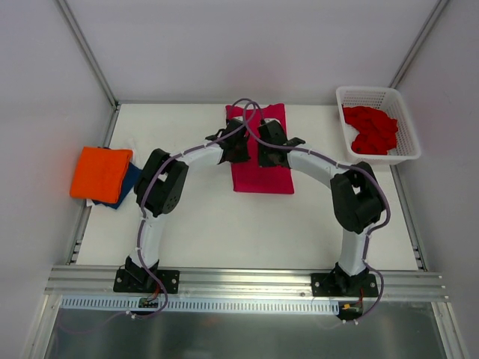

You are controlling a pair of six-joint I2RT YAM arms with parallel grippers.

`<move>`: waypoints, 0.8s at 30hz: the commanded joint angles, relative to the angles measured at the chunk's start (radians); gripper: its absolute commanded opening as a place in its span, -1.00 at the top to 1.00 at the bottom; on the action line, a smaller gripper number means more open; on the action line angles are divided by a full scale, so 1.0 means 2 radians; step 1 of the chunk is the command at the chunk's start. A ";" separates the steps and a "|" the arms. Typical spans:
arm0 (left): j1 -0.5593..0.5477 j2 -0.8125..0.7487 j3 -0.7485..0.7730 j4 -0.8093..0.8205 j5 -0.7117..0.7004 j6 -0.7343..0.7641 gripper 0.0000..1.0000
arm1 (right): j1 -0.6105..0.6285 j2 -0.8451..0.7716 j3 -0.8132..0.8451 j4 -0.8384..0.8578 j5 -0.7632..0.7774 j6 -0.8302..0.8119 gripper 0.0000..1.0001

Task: Fold and stack the t-shirts
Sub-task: Fold the tshirt

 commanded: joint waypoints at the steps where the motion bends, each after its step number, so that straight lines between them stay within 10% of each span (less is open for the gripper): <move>1: 0.015 0.014 0.032 -0.017 -0.008 -0.001 1.00 | 0.007 0.009 0.013 0.026 -0.029 0.020 0.99; 24: 0.029 0.014 0.002 -0.047 -0.015 -0.021 1.00 | 0.111 -0.024 -0.158 0.119 -0.062 0.125 0.99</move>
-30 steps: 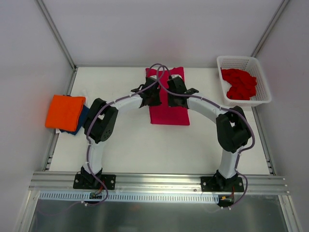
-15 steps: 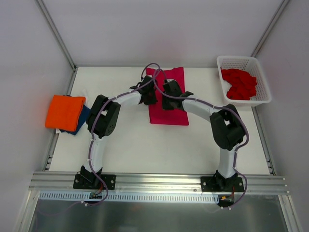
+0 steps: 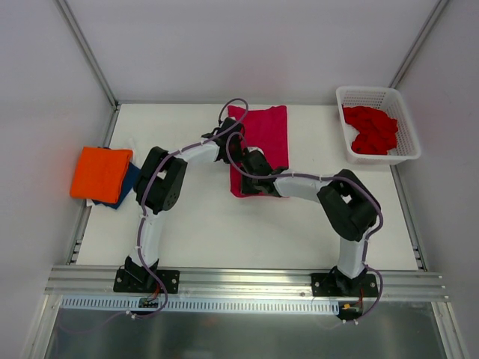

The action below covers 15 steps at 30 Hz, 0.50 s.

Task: Fold and stack the t-shirts
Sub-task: Fold the tshirt

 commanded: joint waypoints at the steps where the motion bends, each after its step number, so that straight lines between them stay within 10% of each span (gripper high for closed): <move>1: 0.004 -0.008 -0.013 -0.022 -0.010 -0.002 1.00 | 0.027 -0.024 -0.045 0.005 -0.011 0.030 0.99; 15: 0.007 -0.013 -0.021 -0.024 -0.006 -0.001 1.00 | 0.130 -0.100 -0.117 -0.016 0.062 0.067 0.99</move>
